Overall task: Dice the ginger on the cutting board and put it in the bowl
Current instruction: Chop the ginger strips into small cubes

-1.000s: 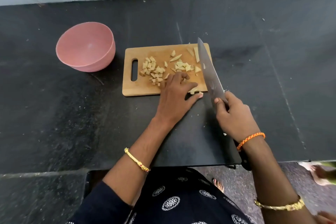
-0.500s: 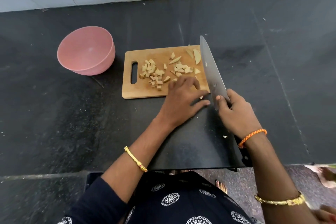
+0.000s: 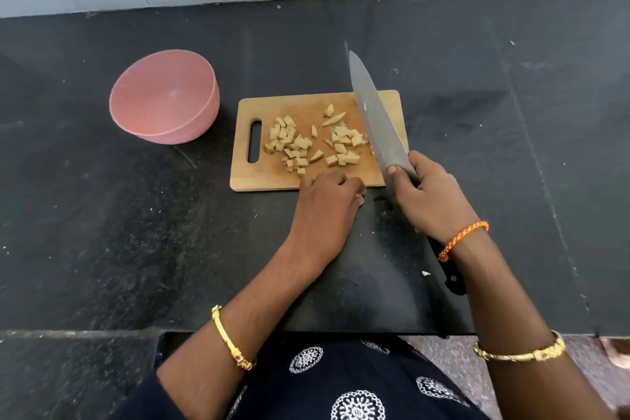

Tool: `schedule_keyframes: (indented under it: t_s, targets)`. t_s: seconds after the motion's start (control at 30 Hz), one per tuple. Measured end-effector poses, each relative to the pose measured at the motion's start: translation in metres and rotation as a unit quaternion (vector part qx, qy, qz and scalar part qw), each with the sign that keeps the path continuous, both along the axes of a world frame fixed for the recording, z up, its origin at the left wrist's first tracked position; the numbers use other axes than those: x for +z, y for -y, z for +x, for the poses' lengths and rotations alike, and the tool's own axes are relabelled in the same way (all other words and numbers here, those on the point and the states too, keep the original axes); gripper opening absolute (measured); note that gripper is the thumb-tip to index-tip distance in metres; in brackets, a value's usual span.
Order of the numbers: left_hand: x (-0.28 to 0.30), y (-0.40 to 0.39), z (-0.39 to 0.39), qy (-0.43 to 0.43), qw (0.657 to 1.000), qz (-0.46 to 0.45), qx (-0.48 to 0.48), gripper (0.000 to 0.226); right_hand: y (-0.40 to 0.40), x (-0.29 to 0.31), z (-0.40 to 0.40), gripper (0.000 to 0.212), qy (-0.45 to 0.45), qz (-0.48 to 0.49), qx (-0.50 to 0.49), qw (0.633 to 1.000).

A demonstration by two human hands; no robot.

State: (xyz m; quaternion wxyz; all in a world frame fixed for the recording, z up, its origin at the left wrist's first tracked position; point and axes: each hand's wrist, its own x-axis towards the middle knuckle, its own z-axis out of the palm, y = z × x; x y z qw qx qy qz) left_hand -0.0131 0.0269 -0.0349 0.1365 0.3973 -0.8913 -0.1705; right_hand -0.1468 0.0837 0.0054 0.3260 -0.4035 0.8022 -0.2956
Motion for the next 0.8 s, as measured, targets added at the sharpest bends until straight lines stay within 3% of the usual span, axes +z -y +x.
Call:
schedule_keyframes:
  t_s: [0.1,0.2,0.43,0.53,0.63,0.73,0.8]
  targets:
    - [0.011,0.012,-0.001,-0.065,0.998,0.02,-0.008,0.014,0.007,0.003,-0.004,0.026,0.004,-0.009,0.003,1.0]
    - [0.018,0.035,-0.004,-0.158,0.985,0.044,0.044,0.013,0.013,0.005,-0.009,0.021,0.009,-0.008,0.008,1.0]
    - [0.02,0.073,-0.006,-0.15,0.962,0.206,0.098,0.02,0.018,0.001,-0.015,0.029,-0.017,0.002,0.017,1.0]
    - [0.026,0.09,-0.006,-0.161,0.966,0.145,0.143,0.021,0.016,0.004,-0.015,0.033,-0.043,0.002,0.026,0.999]
    - [0.029,0.109,-0.009,-0.09,0.981,0.057,0.16,0.026,0.016,0.004,-0.012,0.032,-0.048,0.012,0.03,0.998]
    - [0.027,0.115,-0.016,-0.012,0.988,0.057,0.141,0.025,0.02,0.003,-0.008,0.029,-0.047,0.022,0.034,0.998]
    - [0.025,0.114,-0.017,-0.01,0.989,0.059,0.139,0.022,0.022,0.002,-0.006,0.032,-0.056,0.021,0.041,0.997]
